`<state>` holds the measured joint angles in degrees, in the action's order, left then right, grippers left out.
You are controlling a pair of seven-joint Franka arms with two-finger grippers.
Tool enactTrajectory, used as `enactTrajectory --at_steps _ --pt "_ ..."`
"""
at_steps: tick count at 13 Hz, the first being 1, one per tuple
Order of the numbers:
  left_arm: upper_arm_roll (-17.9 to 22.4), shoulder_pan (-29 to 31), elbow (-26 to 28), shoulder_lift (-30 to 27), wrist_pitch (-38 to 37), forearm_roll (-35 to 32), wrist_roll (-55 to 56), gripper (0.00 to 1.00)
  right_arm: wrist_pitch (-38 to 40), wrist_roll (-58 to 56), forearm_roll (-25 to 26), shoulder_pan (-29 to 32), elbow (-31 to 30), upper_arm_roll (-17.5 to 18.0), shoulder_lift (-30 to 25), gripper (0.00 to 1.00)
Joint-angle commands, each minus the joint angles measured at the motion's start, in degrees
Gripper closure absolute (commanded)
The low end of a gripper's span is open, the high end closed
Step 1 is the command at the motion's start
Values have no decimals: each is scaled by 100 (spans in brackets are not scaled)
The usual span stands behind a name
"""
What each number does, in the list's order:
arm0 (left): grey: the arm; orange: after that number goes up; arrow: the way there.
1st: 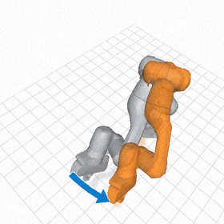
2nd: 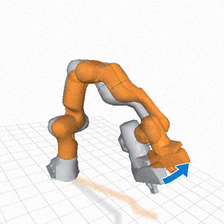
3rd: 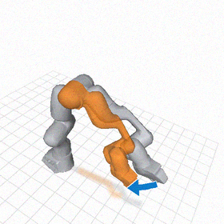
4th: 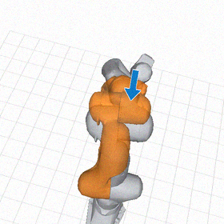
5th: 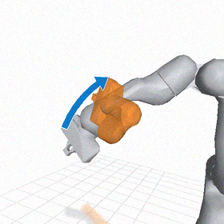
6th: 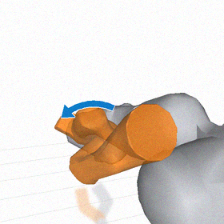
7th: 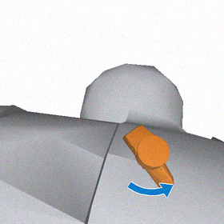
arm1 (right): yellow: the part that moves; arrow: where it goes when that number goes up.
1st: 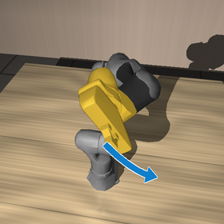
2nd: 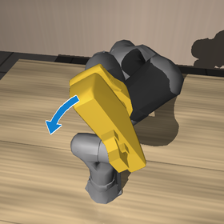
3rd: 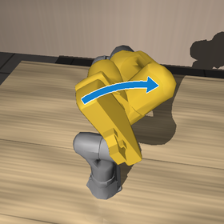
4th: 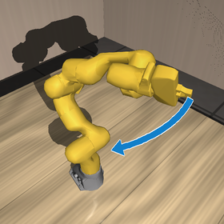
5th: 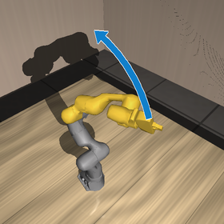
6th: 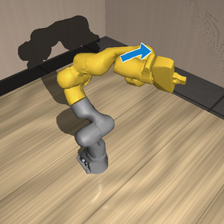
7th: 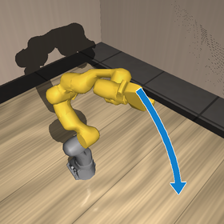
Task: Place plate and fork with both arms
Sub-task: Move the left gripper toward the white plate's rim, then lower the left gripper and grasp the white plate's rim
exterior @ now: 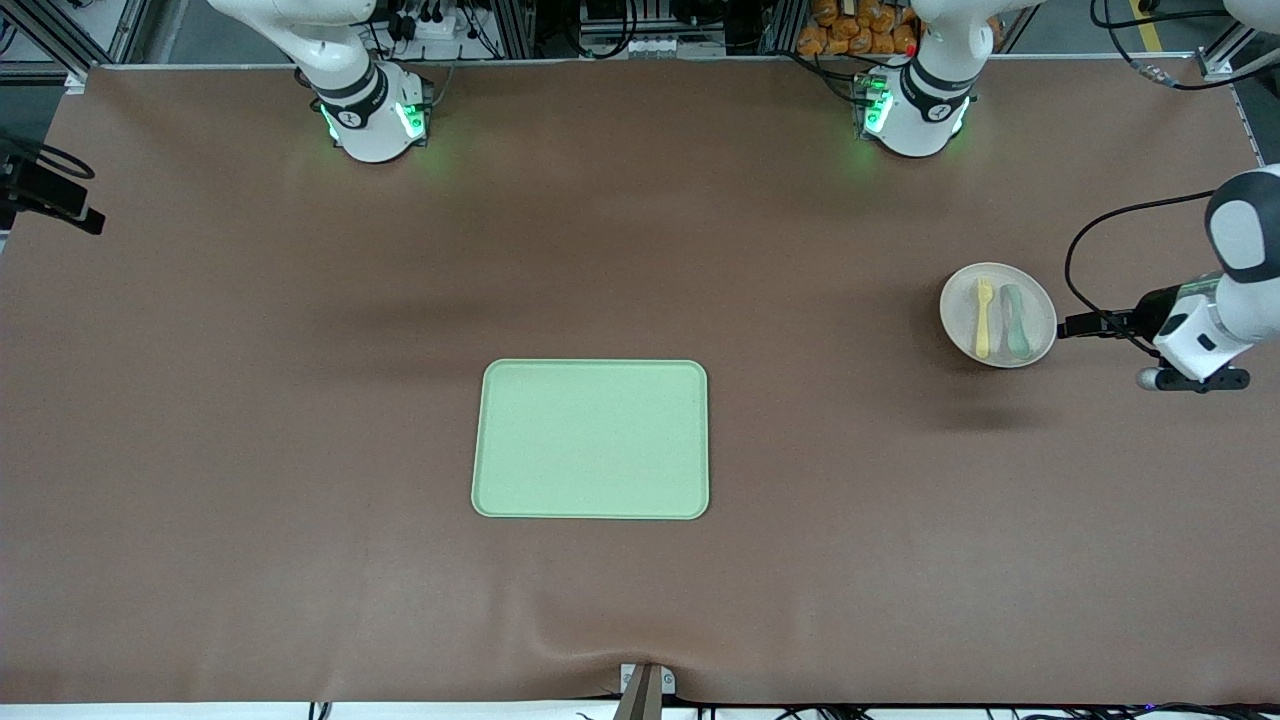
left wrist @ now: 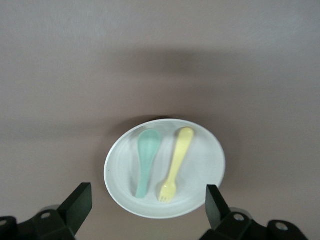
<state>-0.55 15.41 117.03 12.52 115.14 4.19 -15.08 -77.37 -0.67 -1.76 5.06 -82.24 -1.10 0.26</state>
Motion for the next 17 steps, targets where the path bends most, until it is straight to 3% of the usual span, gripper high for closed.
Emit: enactTrajectory --at_steps 1,4,6,13,17 --pt "-51 216 863 -206 832 20 -136 0 29 41 -97 65 -11 57 -18 0" --pt "-33 321 1094 -83 1116 -6 -144 0 21 41 -88 13 -11 57 -18 0" --pt "-42 444 1094 -13 1168 -365 -144 0 21 41 -97 21 -11 57 0 0" --pt "-77 1041 1146 567 1635 -411 -689 41 29 41 -97 -31 -46 57 61 0" --pt "-95 1139 1182 673 1643 -340 -751 46 29 41 -97 -75 -46 57 96 0"
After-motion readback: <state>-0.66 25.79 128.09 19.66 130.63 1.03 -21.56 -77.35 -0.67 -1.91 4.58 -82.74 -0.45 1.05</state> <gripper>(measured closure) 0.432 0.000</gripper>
